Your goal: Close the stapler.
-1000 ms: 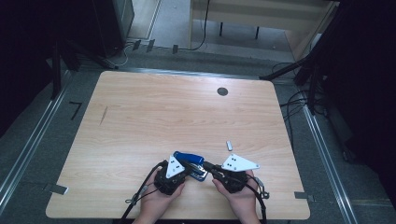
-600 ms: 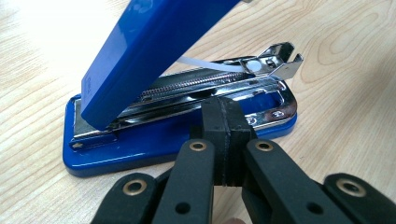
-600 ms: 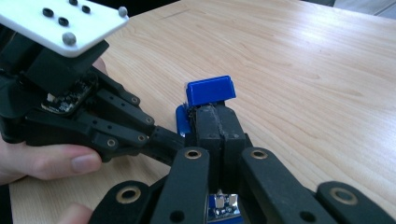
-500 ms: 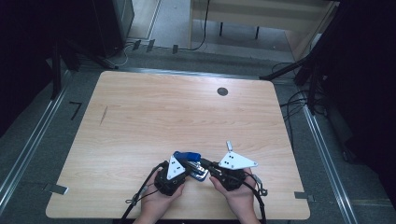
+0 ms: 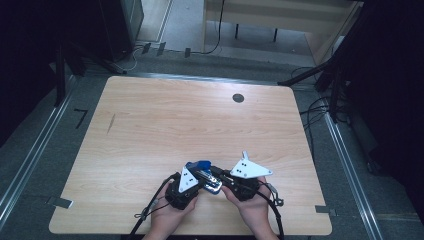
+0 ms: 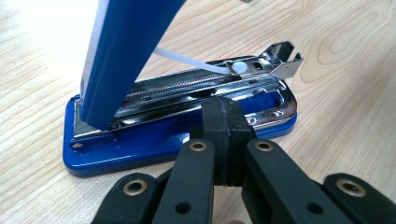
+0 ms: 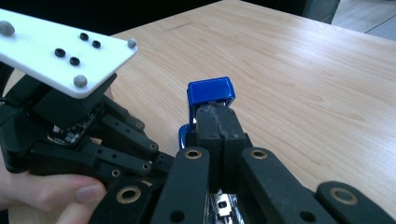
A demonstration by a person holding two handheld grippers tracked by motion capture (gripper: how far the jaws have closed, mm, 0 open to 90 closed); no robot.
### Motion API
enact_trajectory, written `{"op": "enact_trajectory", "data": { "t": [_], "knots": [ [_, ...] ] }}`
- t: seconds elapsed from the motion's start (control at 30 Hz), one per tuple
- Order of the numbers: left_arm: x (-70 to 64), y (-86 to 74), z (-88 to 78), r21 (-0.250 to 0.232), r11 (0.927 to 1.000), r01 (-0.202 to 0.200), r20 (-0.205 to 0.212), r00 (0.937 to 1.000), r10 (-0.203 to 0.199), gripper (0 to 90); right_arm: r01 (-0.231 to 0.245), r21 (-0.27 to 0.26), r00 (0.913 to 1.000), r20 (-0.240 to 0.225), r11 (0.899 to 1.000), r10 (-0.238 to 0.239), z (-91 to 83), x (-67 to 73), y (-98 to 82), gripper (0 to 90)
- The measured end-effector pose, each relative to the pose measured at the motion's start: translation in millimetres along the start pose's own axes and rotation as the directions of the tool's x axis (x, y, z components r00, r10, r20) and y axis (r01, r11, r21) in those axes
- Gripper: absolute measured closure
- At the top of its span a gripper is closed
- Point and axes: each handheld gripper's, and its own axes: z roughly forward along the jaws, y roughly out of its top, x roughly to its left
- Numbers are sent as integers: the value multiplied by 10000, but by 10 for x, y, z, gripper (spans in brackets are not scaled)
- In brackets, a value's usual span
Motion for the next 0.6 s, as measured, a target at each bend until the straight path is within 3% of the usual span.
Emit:
{"op": "enact_trajectory", "data": {
  "t": [0.6],
  "knots": [
    [-18, -1, 3, -44, 9999, -114, -90, 9999, 114, 900, 283, -14, 9996, -70, 9996, -284, 103, 28, 162, 900]
  ]
}}
